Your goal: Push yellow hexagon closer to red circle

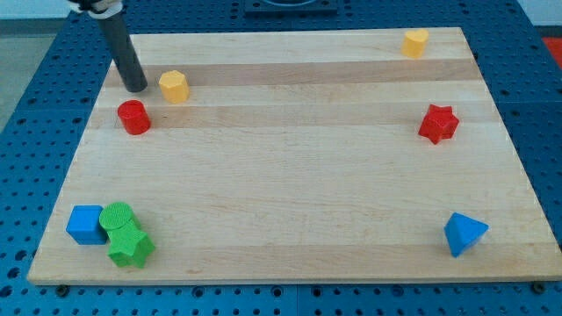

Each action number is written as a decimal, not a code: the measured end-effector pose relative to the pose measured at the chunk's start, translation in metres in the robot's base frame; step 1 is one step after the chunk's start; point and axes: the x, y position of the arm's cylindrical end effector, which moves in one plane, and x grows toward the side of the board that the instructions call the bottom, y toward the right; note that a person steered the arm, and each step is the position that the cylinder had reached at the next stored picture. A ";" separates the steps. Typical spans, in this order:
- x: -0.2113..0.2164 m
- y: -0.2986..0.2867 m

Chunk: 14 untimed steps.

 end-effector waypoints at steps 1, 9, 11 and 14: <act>-0.022 0.024; 0.001 0.090; -0.003 0.088; -0.015 0.088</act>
